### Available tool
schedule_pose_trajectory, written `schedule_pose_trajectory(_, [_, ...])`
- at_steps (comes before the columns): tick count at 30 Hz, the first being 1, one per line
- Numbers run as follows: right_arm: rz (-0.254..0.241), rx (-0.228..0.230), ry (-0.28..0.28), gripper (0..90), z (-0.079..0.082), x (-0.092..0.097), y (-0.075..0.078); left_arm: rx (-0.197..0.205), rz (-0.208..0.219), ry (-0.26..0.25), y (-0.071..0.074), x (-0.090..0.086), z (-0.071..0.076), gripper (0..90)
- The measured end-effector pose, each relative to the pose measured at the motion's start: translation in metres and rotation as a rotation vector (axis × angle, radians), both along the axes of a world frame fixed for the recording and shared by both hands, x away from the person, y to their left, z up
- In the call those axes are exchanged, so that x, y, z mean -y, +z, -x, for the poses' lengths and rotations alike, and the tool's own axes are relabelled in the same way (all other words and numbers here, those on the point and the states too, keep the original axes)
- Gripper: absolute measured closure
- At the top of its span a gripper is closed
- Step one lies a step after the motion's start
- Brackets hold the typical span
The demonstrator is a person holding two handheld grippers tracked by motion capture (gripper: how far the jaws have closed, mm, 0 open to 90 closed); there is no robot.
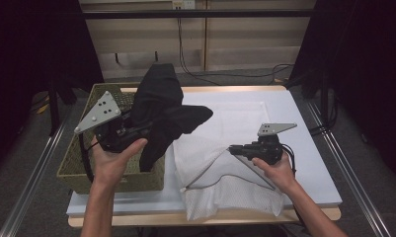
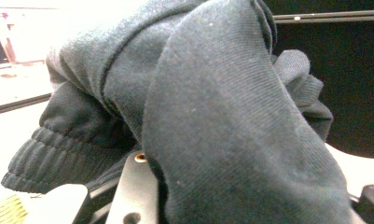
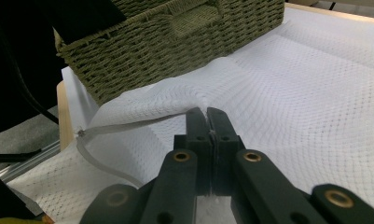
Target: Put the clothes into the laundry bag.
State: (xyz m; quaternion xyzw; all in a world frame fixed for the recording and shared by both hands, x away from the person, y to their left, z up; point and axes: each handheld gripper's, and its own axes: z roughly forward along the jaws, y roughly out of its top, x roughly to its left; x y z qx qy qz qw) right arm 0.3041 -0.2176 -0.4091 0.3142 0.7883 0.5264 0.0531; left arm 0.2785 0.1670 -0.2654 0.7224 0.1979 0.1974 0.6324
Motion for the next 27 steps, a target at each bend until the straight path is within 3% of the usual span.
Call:
schedule_pose_trajectory(5, [-0.003, 0.0, -0.003, 89.1, 0.0, 0.001, 0.001, 0.005, -0.008, -0.015, 0.0, 0.01, 0.002, 65.9])
schedule_pose_trajectory(14, [-0.006, -0.003, -0.001, 89.1, 0.0, 0.001, 0.001, -0.008, -0.037, -0.084, -0.006, 0.038, 0.004, 65.7])
schedule_pose_trajectory(18, [-0.009, -0.005, -0.002, 89.1, -0.002, 0.001, 0.002, -0.011, -0.027, -0.102, -0.008, 0.05, 0.006, 65.7])
schedule_pose_trajectory(24, [-0.01, 0.0, 0.001, 89.1, -0.003, 0.0, 0.001, -0.013, -0.058, -0.147, -0.008, 0.072, 0.009, 65.6])
schedule_pose_trajectory(25, [-0.01, 0.0, -0.001, 89.1, -0.003, 0.001, 0.001, -0.009, -0.077, -0.158, -0.012, 0.077, 0.009, 65.6])
schedule_pose_trajectory(27, [-0.012, 0.0, 0.0, 89.1, -0.003, 0.001, 0.002, -0.037, -0.083, -0.167, -0.02, 0.082, 0.008, 65.6])
